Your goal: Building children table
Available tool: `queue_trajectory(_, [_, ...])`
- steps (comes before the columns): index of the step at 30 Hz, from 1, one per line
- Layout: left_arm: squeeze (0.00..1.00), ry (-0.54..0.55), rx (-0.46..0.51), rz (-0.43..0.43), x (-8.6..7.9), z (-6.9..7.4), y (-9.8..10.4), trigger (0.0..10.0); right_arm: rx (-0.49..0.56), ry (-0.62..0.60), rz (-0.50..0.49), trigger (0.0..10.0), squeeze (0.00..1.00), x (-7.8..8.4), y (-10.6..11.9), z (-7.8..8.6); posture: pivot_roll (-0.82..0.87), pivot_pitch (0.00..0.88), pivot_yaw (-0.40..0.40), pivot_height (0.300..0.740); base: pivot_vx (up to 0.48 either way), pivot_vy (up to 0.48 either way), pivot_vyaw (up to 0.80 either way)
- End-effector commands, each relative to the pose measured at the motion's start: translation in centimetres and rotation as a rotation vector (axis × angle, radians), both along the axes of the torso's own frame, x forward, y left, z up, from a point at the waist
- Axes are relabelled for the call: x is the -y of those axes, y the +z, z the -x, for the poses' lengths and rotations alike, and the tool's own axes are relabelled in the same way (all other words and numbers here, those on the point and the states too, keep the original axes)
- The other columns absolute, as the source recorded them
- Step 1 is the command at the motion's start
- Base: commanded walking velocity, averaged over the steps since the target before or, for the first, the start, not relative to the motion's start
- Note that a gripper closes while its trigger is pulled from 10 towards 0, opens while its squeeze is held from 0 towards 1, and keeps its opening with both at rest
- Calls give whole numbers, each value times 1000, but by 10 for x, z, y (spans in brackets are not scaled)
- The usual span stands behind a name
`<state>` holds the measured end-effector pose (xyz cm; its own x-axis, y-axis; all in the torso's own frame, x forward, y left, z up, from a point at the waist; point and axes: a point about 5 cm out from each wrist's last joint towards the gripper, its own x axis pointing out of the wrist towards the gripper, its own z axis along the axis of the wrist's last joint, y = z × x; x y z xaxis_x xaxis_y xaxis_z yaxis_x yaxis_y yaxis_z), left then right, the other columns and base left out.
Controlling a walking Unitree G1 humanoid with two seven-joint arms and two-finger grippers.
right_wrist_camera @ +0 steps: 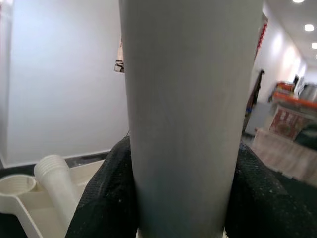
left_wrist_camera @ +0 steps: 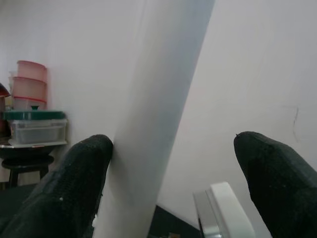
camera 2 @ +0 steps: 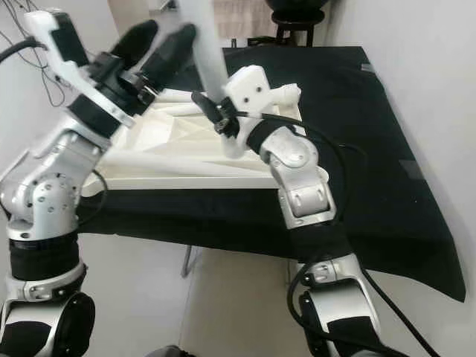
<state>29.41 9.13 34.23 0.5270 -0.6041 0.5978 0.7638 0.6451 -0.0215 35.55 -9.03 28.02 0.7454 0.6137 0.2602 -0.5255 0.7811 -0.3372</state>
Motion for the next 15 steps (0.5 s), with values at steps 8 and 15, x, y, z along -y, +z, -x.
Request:
queue_trajectory(8, [0,16,20,-17,-1,3,2,10000,-21,-72,-74,10000,0,14,8,-8,-24,19,49,740,0,0,0])
queue_trajectory(15, [0,104,33,-8,-9,-4,9,10000,50,57,81,10000,0,-9,1,9,-27,17,53,740,0,0,0])
